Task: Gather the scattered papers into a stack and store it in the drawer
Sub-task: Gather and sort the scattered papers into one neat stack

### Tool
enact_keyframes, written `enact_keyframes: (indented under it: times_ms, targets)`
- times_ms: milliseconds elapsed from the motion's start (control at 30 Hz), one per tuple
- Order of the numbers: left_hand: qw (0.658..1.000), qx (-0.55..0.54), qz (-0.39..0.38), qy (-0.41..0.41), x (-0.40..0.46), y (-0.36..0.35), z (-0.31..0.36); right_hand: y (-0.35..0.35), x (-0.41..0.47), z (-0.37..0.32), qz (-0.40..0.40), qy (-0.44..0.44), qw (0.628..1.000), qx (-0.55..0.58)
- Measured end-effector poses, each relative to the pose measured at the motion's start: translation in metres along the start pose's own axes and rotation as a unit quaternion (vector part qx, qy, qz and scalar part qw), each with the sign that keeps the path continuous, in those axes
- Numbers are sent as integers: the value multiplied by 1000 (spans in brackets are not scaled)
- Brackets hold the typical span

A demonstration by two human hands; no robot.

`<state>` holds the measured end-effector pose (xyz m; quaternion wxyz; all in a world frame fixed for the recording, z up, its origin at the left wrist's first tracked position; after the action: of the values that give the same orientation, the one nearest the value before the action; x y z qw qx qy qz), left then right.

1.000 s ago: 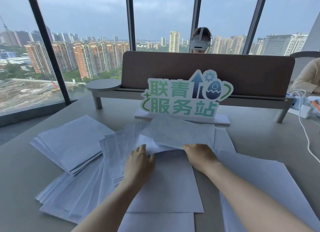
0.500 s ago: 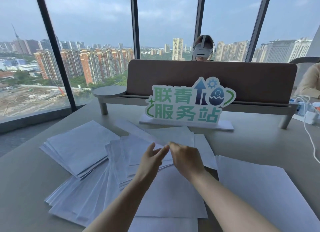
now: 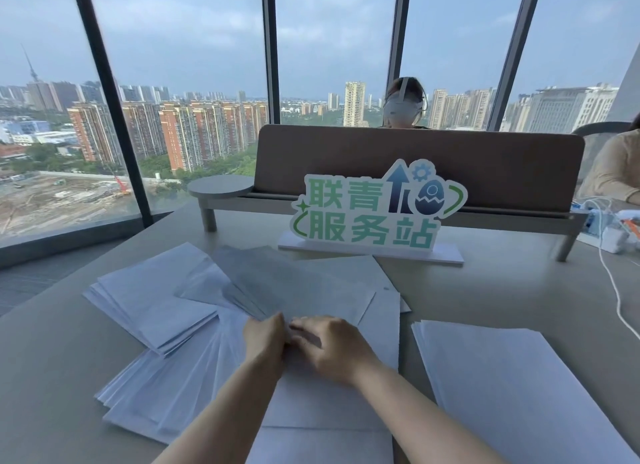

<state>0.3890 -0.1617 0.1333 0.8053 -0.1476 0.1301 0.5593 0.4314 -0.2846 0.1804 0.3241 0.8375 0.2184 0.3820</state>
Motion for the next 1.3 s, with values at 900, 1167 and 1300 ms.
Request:
enact_keyframes:
  times_ms: [900, 1167, 1300]
  targets:
    - [932, -133, -189, -278, -84, -6, 162, 165, 28, 45, 370, -205, 863, 277]
    - [954, -58, -189, -225, -67, -5, 108, 130, -10, 61, 360, -211, 845, 335]
    - [955, -2, -214, -205, -64, -8, 81, 116, -21, 72, 342, -243, 835, 357]
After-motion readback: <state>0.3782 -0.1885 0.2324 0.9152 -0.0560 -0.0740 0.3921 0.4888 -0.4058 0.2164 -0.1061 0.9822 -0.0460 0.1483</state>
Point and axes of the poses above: each hand's wrist, its own x-axis towards the middle knuckle, its own y-axis out of the back of the hand, z = x × y, the point moved 7 cm from there along x, towards the middle knuckle, and after that the axes turned 15 degrees about z, right-handed, at the moved point
